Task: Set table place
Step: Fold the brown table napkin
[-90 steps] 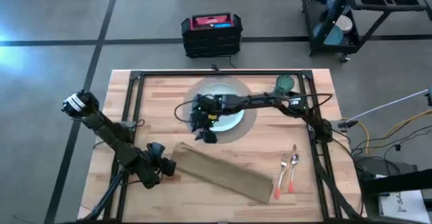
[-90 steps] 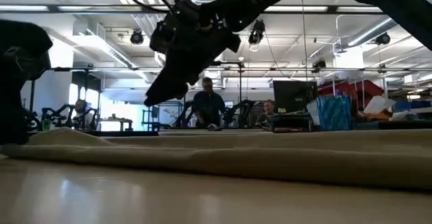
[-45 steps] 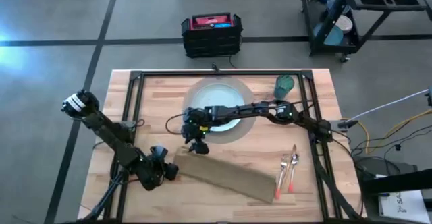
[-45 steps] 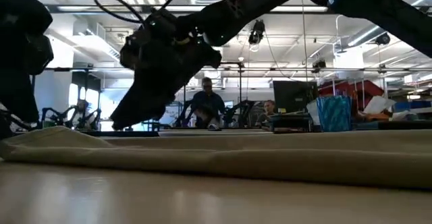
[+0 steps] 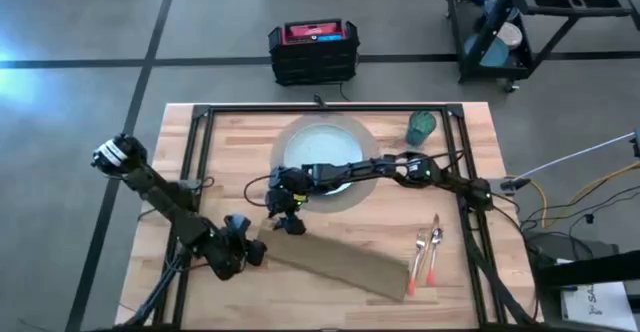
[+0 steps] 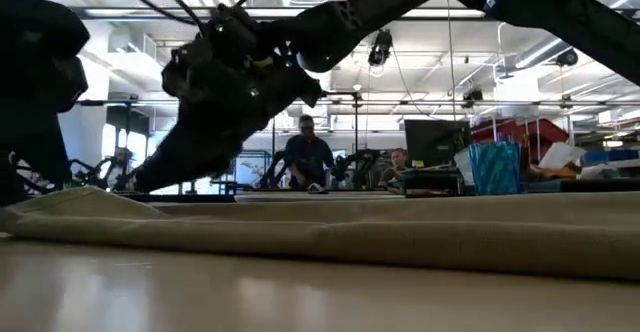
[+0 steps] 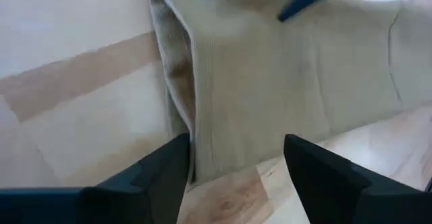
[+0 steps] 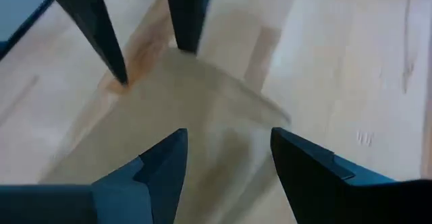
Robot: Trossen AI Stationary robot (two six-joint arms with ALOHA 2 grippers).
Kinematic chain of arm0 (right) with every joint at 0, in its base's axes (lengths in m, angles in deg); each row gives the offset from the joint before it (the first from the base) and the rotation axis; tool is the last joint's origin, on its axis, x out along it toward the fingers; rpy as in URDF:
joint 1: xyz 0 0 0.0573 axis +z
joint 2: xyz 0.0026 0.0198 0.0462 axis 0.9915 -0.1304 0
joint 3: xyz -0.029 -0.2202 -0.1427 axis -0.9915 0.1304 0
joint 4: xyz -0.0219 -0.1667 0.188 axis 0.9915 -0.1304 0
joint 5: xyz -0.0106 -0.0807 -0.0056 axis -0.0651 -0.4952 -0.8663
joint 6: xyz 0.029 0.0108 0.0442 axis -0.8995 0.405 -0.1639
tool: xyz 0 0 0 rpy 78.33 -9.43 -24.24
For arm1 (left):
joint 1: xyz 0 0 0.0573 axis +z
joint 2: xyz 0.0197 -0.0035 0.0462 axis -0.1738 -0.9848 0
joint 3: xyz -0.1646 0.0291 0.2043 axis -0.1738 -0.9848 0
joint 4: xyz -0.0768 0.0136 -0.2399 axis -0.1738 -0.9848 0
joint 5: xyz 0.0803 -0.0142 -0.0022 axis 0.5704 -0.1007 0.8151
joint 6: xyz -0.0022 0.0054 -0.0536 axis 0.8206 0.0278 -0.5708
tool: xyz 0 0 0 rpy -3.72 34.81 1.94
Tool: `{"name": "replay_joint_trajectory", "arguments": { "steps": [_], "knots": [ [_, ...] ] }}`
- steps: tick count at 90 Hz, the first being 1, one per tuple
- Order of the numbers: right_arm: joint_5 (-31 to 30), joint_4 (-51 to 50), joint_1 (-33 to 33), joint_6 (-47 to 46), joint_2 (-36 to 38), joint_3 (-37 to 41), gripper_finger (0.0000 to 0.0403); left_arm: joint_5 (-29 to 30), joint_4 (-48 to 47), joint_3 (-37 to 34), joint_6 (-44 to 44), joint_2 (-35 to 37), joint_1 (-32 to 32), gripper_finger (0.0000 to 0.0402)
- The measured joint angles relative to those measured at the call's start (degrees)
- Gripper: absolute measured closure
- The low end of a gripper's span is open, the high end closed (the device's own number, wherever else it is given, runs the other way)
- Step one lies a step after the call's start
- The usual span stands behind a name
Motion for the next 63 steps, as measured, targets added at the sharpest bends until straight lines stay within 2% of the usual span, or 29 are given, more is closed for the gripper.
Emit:
{"name": "replay_joint_trajectory", "arguments": {
  "steps": [19,45,63],
  "knots": [
    [-1.8,0.5,-0.3,0.9,-0.3,0.6,0.0200,0.0,2.7,0.0,2.4,0.0,0.8,0.0177],
    [-0.6,1.3,-0.3,-1.1,-4.5,-0.4,0.0162,-0.2,3.0,0.0,2.3,-0.1,0.8,0.0178],
    [-1.3,-0.4,-0.2,-1.2,-4.6,-0.5,0.0186,-1.1,3.0,0.0,2.4,-0.1,0.8,0.0188]
  ]
}}
